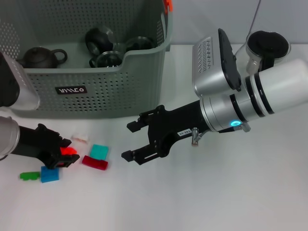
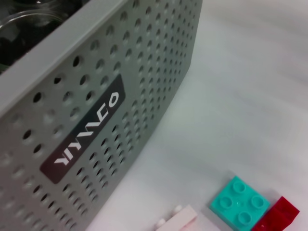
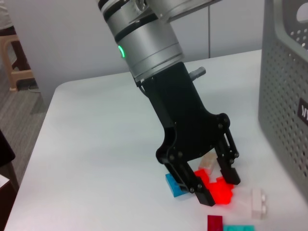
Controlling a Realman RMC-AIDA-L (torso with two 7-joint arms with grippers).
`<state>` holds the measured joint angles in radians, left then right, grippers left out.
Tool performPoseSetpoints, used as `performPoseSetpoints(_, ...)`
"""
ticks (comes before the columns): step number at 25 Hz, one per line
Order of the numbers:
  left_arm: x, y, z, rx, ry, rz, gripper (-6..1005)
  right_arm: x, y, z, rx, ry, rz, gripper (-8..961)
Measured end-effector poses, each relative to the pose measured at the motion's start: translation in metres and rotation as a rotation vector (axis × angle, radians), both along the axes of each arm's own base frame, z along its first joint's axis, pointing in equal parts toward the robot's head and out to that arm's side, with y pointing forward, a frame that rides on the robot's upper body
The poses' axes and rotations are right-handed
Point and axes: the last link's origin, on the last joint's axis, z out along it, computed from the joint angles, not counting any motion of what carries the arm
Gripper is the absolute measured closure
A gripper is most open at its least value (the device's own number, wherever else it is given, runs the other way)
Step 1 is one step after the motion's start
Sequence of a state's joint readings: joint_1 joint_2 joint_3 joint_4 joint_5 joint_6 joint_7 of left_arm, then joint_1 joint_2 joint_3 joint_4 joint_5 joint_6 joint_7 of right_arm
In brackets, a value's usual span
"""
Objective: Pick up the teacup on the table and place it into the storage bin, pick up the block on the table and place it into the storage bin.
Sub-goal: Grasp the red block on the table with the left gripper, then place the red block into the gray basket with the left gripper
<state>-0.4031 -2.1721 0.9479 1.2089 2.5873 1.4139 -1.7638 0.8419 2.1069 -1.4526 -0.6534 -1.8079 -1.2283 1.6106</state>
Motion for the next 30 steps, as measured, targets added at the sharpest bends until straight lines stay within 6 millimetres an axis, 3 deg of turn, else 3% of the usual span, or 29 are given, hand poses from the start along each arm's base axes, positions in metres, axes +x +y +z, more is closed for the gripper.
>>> performPoseSetpoints(2,-0.0009,-0.0003,-0.0007,-0.001,0.008,-0.002,513,-0.0001,0.0002,0.0001,0.002,0.002,-0.001,147)
performPoseSetpoints(13,0.0005,0.0004,-0.0031,-0.002,0.025,-0.018,571,-0.0012,0.0011,0.0006,0.009,0.010,0.009,146)
performPoseSetpoints(27,0.0030,0.0012,-0.0038,-0.006,0.033,-0.023,815,-0.0002,0.0023,0.0010,0.017,0.009,0.006,152)
performPoseSetpoints(30,0.0035,0.0012,-0.0035,-0.007,0.034,-0.025,817,-0.0002,0.0024,0.0010,0.017,0.009,0.006,153)
